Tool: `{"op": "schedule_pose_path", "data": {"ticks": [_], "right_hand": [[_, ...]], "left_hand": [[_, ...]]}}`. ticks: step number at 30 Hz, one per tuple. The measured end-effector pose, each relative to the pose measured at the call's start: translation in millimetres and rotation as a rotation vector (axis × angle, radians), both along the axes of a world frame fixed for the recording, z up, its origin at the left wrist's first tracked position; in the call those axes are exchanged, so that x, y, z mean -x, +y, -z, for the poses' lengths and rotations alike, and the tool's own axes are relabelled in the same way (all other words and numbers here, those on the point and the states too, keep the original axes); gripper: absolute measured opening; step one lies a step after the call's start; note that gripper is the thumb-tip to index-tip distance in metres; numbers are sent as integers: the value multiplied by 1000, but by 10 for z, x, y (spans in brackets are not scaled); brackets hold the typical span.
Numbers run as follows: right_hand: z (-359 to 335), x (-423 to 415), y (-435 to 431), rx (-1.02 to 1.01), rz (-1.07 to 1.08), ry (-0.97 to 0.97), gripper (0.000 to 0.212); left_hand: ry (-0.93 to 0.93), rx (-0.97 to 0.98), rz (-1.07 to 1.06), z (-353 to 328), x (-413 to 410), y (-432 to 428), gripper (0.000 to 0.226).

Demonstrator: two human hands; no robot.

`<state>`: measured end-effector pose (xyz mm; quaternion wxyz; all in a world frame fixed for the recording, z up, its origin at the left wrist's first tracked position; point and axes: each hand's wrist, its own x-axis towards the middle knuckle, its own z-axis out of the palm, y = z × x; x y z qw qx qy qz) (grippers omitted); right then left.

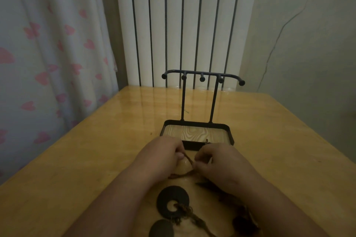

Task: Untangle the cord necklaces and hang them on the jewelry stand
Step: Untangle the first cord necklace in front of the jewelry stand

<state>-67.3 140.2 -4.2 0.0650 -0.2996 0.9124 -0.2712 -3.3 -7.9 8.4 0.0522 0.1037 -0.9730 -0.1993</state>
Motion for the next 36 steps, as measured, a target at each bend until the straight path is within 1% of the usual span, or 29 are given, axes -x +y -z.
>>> {"op": "schedule_pose_path", "data": {"ticks": [2,4,7,14,20,24,29,33,36], "right_hand": [[-22,4,18,179,33,-1,10],[-63,-6,33,316,41,-34,10],[-121,-29,47,395,7,-54,11],[-196,-42,100,576,10,-171,6],[-228,-58,129,571,-51,-165,8],[-242,-62,157,568,-119,-171,10],[-216,-84,123,619,-113,-92,7],[-197,-114,94,588,-93,1,8],[-196,-132,88,557,-97,71,9]], "left_hand": [[101,-127,9,-2,-18,18,11],[192,-220,21,-28,-43,35,13],[287,-277,38,-66,-46,30,21],[360,-296,43,-105,-71,51,21],[399,-332,45,-118,-86,48,21],[418,-390,67,-130,-93,32,22],[429,-464,96,-162,-114,-7,23],[437,-514,109,-159,-118,12,22],[436,-507,100,-146,-103,32,20]]}}
